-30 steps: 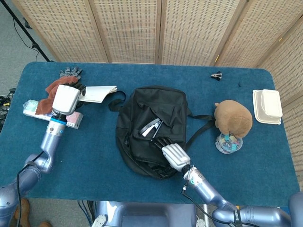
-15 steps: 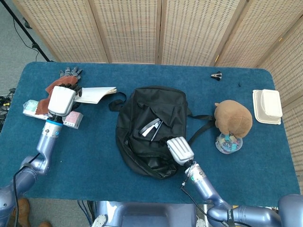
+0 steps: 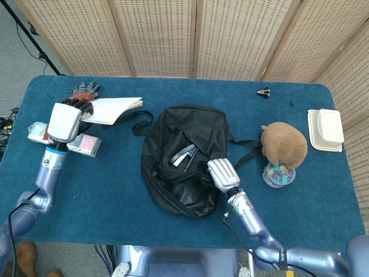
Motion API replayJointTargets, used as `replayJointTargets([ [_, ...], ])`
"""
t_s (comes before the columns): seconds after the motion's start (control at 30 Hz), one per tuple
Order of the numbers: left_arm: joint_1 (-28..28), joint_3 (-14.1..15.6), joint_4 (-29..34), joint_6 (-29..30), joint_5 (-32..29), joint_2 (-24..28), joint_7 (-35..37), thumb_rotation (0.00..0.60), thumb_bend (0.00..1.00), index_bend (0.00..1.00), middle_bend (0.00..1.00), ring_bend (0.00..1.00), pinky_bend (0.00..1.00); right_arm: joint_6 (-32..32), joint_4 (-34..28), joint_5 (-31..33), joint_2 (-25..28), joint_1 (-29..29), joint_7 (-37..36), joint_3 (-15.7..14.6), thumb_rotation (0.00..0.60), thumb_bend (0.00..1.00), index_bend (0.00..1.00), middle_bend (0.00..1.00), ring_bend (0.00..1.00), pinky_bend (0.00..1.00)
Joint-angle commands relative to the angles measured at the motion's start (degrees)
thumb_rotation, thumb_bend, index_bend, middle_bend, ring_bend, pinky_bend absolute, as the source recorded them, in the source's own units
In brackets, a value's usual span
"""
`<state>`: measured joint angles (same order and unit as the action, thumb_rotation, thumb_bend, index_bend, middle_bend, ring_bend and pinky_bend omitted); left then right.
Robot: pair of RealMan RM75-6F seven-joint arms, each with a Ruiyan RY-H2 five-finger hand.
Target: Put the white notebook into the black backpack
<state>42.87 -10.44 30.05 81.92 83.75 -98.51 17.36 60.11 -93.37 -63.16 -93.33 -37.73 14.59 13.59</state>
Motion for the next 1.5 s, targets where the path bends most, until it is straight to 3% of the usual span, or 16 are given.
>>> replayJointTargets([
  [0.03,-0.48,0.12,1.72,1.65,0.67,0.94,0.77,0.6,0.43,0.79,0.65,0.61,0.69,-0.23,-0.54,1.35,0.63,-0.45,-0.15,1.24,0.6,0.69,0.61,0.61,0.62,0.62],
  [0.33,-2.03,1.44,10.67,6.62,3.67,5.01,2.61,0.6,0.43,0.79,0.65,0.61,0.69,-2.09,-0.76,8.33,2.65,-2.43,0.71,5.35,0.6,0.7,0.61,0.61,0.62,0.62],
  [0.5,-3.46,3.04,19.96,9.96,6.76,9.66,3.79,0.6,0.43,0.79,0.65,0.61,0.69,-2.88,1.07,11.91,3.1,-3.92,1.67,6.93,0.6,0.7,0.61,0.62,0.62,0.62],
  [0.57,-4.49,4.24,26.76,12.16,8.94,12.57,5.73,0.6,0.43,0.79,0.65,0.61,0.69,-3.41,2.76,13.1,2.77,-4.78,2.07,7.29,0.6,0.7,0.61,0.62,0.62,0.62],
  [0.77,-5.71,6.13,40.43,12.24,11.84,18.25,5.42,0.6,0.43,0.79,0.65,0.61,0.69,-3.68,4.65,14.19,2.0,-6.36,2.6,7.64,0.6,0.7,0.61,0.62,0.62,0.62],
  [0.97,-6.87,7.9,49.78,11.79,14.32,21.44,7.41,0.6,0.44,0.79,0.65,0.61,0.69,-3.25,5.28,14.97,1.86,-7.42,3.88,7.35,0.6,0.7,0.61,0.62,0.62,0.62],
  [1.2,-8.08,7.46,51.72,13.25,16.42,22.91,5.82,0.6,0.44,0.79,0.65,0.61,0.69,-3.04,6.11,16.06,1.84,-7.99,4.22,6.95,0.6,0.7,0.61,0.62,0.62,0.62],
  [1.5,-10.07,9.22,56.38,13.9,19.09,26.84,9.51,0.6,0.44,0.79,0.65,0.61,0.69,-3.07,9.24,17.6,1.28,-8.66,4.36,6.73,0.6,0.7,0.61,0.62,0.62,0.62],
])
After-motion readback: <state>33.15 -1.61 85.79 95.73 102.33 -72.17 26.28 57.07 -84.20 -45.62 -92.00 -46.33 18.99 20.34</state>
